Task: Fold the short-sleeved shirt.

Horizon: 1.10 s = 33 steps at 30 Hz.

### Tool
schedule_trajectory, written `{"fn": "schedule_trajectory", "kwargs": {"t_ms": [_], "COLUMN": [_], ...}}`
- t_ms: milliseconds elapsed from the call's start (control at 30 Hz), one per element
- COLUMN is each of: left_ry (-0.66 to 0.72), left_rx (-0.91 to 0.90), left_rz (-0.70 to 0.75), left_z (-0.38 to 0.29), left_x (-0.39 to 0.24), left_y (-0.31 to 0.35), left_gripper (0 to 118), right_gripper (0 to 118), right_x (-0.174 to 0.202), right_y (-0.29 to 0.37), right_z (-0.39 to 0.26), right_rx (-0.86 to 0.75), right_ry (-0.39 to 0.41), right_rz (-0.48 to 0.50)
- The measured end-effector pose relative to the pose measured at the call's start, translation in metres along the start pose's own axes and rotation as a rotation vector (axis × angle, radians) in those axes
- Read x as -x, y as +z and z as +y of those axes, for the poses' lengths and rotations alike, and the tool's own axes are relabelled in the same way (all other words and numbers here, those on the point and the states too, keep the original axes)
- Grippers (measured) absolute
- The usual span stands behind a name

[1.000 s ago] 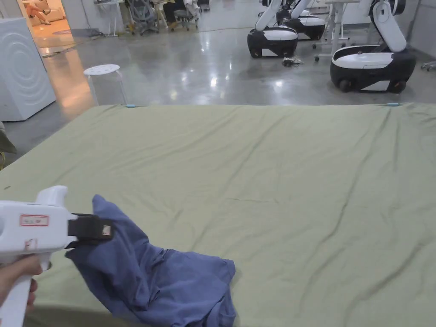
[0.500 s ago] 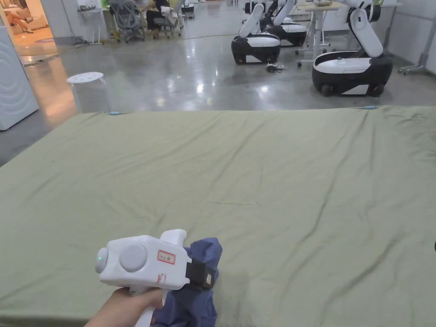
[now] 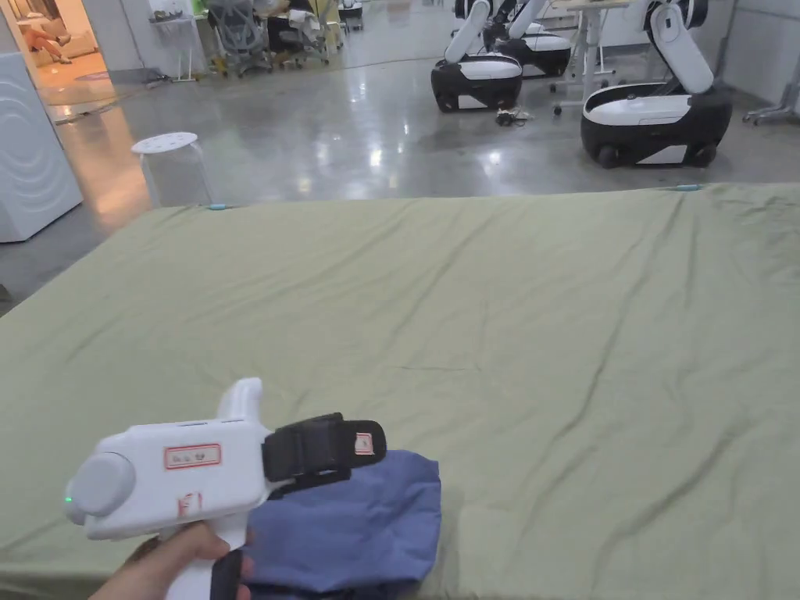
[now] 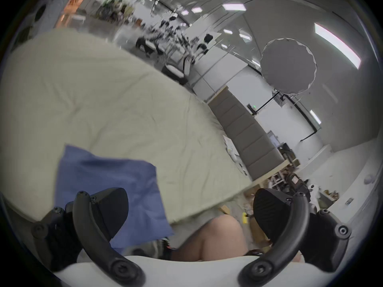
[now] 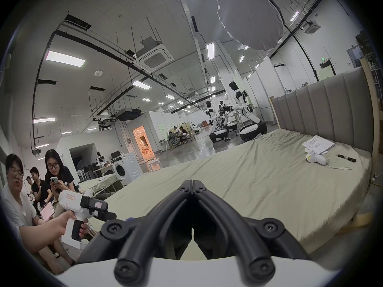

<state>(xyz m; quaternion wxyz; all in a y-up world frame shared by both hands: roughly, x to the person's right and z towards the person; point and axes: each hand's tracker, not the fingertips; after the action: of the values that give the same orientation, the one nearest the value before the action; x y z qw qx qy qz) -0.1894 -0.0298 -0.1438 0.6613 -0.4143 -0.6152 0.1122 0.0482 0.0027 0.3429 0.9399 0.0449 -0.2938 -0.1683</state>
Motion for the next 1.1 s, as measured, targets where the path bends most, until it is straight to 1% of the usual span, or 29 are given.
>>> {"fn": "schedule_trajectory", "kwargs": {"t_ms": [33, 67, 100, 133, 167, 267, 333, 400, 433, 467, 600, 667, 733, 767, 833, 867, 900, 933, 1000, 1033, 1067, 1100], "left_ry": [-0.032, -0.080, -0.119, -0.139, -0.128, -0.108, -0.118, -0.108, -0.112, -0.135, -0.207, -0.210, -0.210, -0.211, -0.225, -0.255, -0.310, -0.380, -0.545, -0.587, -0.597, -0.579], "left_rx": [-0.003, 0.004, -0.016, -0.010, 0.044, 0.166, 0.230, 0.227, 0.218, 0.218, 0.286, 0.305, 0.298, 0.273, 0.150, 0.087, -0.018, -0.122, -0.305, -0.372, -0.399, -0.366], "left_rz": [0.058, 0.168, 0.269, 0.333, 0.394, 0.440, 0.426, 0.399, 0.350, 0.338, 0.325, 0.316, 0.290, 0.264, 0.153, 0.128, 0.114, 0.135, 0.274, 0.355, 0.400, 0.435], "left_z": [0.000, 0.000, -0.003, -0.007, -0.012, -0.031, -0.047, -0.058, -0.062, -0.066, -0.082, -0.089, -0.091, -0.089, -0.076, -0.071, -0.066, -0.060, -0.061, -0.065, -0.065, -0.061], "left_x": [-0.005, -0.003, 0.002, 0.008, 0.013, 0.042, 0.046, 0.040, 0.029, 0.021, -0.004, -0.007, -0.012, -0.018, -0.031, -0.040, -0.049, -0.059, -0.075, -0.079, -0.078, -0.072], "left_y": [0.002, 0.002, -0.001, -0.012, -0.023, -0.059, -0.086, -0.101, -0.108, -0.115, -0.145, -0.157, -0.154, -0.145, -0.106, -0.083, -0.052, -0.015, 0.044, 0.068, 0.082, 0.093], "left_gripper": [116, 109, 83, 15, 0, 0, 0, 0, 0, 0, 0, 0, 0, 0, 0, 0, 0, 0, 0, 0, 0, 0], "right_gripper": [0, 0, 0, 0, 0, 0, 0, 0, 0, 0, 0, 0, 0, 0, 0, 0, 0, 0, 0, 0, 0, 0], "right_x": [0.001, 0.002, 0.004, 0.005, 0.006, 0.006, 0.005, 0.002, 0.001, 0.000, -0.001, 0.004, 0.009, 0.009, 0.015, 0.018, 0.020, 0.023, 0.030, 0.033, 0.036, 0.040], "right_y": [-0.001, -0.002, -0.002, -0.003, -0.003, -0.002, 0.001, 0.005, 0.007, 0.008, 0.008, 0.006, 0.005, 0.003, 0.000, -0.002, -0.003, -0.004, -0.004, -0.004, -0.005, -0.009], "right_z": [-0.001, -0.001, -0.001, -0.001, -0.001, 0.001, 0.004, 0.007, 0.007, 0.008, 0.007, 0.005, 0.004, 0.004, 0.007, 0.009, 0.011, 0.013, 0.015, 0.015, 0.013, 0.010], "right_rx": [0.001, 0.003, 0.007, 0.007, 0.008, 0.006, 0.000, -0.005, -0.006, -0.004, 0.007, 0.015, 0.020, 0.023, 0.027, 0.025, 0.023, 0.019, 0.006, 0.005, 0.008, 0.015], "right_ry": [0.001, 0.003, 0.006, 0.009, 0.012, 0.021, 0.024, 0.030, 0.033, 0.037, 0.047, 0.047, 0.049, 0.053, 0.077, 0.093, 0.106, 0.117, 0.138, 0.147, 0.151, 0.154], "right_rz": [0.005, 0.009, 0.013, 0.016, 0.019, 0.021, 0.017, 0.005, 0.000, -0.008, -0.026, -0.025, -0.020, -0.010, 0.009, 0.014, 0.022, 0.029, 0.035, 0.038, 0.040, 0.045]}}
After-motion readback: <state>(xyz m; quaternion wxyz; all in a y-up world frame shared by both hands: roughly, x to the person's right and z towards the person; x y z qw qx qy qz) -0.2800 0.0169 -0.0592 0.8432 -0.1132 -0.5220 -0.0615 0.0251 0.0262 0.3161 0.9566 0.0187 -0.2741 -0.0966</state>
